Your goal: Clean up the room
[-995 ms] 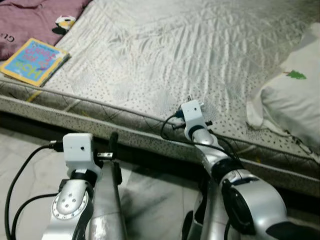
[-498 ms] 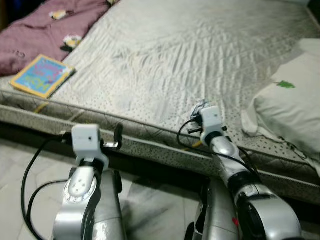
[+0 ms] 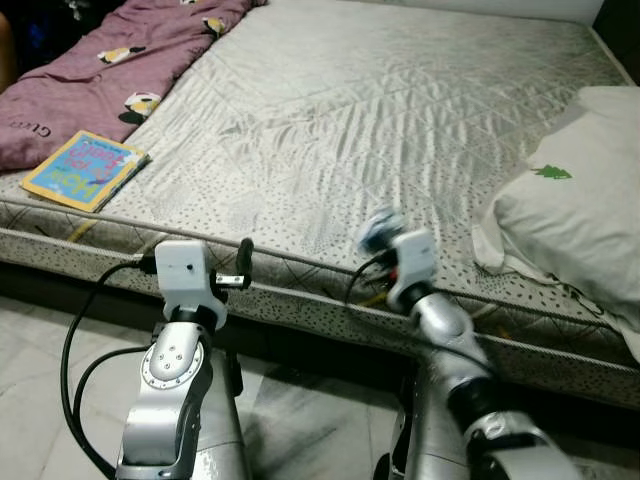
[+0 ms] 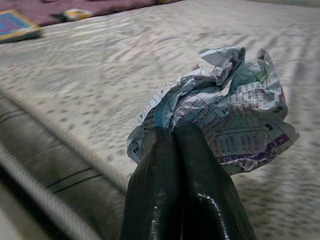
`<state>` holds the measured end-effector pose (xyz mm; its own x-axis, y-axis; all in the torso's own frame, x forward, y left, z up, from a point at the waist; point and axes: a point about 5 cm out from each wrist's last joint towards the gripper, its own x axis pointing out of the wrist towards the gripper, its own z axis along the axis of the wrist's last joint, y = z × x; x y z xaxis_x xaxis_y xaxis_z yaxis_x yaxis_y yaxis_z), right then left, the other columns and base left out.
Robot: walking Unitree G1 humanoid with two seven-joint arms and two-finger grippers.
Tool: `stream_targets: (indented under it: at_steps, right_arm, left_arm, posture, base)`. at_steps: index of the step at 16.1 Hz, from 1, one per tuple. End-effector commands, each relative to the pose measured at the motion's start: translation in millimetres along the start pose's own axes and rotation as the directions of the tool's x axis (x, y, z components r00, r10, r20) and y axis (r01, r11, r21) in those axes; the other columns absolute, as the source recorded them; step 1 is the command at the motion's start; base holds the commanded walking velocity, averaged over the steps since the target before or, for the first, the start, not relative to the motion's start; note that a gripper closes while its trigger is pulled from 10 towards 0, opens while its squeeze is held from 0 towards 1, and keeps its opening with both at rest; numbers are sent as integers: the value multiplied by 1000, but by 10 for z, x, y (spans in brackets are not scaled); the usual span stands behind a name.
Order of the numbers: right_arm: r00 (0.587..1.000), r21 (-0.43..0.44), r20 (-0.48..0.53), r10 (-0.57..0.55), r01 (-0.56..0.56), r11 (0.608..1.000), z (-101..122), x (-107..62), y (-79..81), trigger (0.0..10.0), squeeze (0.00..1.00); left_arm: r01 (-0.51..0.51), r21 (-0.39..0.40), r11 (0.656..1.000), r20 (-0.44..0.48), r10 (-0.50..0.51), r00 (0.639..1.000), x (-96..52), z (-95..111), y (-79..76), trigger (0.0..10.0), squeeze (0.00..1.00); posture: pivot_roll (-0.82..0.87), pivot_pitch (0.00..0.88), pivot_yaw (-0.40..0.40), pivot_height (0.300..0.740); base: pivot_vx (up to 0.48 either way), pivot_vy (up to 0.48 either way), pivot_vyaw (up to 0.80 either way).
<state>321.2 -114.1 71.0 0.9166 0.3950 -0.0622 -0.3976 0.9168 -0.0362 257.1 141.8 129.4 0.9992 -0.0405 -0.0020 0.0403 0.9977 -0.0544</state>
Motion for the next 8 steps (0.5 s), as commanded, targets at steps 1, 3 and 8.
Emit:
stream_targets:
  at_steps: [1, 3, 8]
  right_arm:
    - [999, -11, 27, 31, -30, 999, 76, 25, 50, 0, 0]
    - [997, 51, 67, 41, -45, 998, 121, -40, 109, 0, 0]
    - [993, 152, 112, -26, 8, 988, 245, -244, 17, 0, 0]
  left_arm:
    - [2, -2, 1000, -1, -2, 1000, 6, -12, 3, 10000, 0]
    - [-6, -8, 1000, -8, 6, 1000, -14, -39, 18, 10000, 0]
    - [-9, -11, 1000, -31, 9, 999, -36, -131, 45, 10000, 0]
  posture:
    - [53, 0, -17, 495]
    - [50, 0, -13, 495]
    - [20, 0, 13, 495]
  base:
    - [0, 0, 0]
    - [0, 0, 0]
    - [0, 0, 0]
